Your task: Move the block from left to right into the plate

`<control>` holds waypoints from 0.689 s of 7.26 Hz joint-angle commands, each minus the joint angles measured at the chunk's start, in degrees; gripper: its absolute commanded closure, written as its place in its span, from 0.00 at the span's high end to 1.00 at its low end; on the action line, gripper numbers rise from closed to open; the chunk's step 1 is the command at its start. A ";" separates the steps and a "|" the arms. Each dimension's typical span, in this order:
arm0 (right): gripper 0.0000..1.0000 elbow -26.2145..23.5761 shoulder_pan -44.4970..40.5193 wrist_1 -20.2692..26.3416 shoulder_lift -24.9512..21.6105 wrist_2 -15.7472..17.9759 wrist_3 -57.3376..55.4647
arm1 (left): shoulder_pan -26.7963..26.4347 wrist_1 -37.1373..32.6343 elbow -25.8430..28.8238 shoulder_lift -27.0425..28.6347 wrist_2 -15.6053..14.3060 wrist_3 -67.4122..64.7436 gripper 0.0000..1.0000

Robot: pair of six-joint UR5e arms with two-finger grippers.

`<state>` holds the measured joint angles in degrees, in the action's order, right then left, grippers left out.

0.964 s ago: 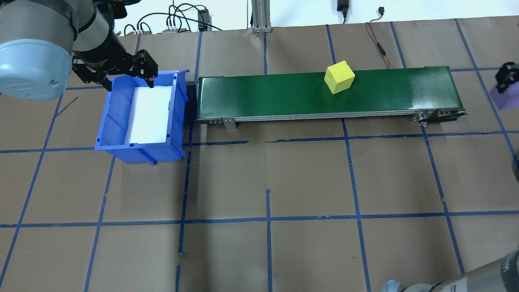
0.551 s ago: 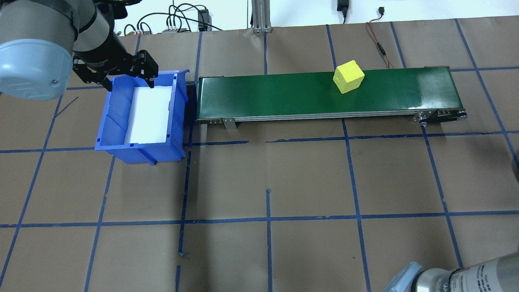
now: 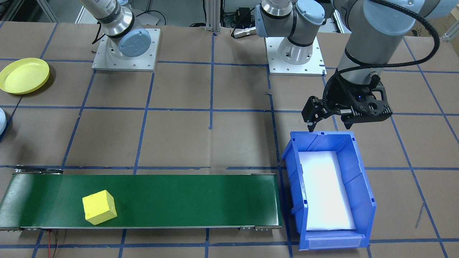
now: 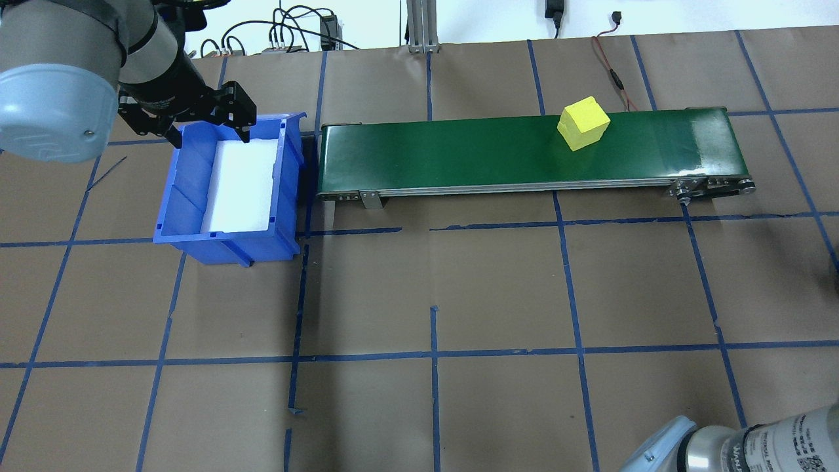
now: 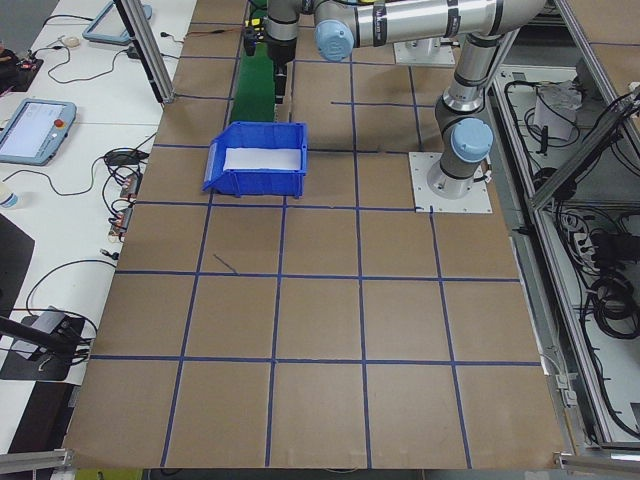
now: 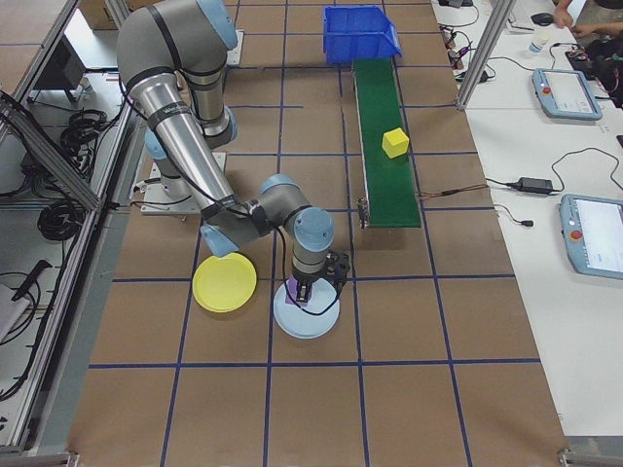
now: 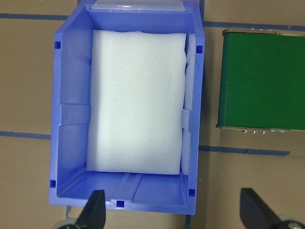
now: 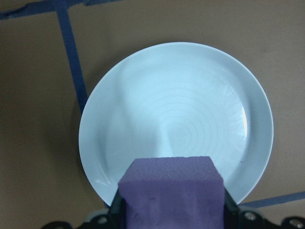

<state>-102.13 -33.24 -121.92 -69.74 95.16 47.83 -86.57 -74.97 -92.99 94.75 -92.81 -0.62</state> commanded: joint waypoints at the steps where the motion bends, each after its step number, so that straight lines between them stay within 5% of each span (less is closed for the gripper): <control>1: 1.00 0.52 0.28 0.01 1.10 -0.06 -0.45 | 0.00 0.00 0.00 0.00 0.09 0.00 1.00; 4: 1.00 0.79 -2.96 3.69 -0.57 -0.32 -3.97 | 0.00 0.00 0.00 0.00 0.09 0.00 1.00; 5: 1.00 3.58 -7.85 3.88 -0.74 -4.06 -4.93 | 0.00 0.00 0.00 0.00 0.09 0.00 1.00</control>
<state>-100.78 -36.52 -118.98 -70.16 94.08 44.10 -86.57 -74.97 -92.99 94.75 -92.73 -0.61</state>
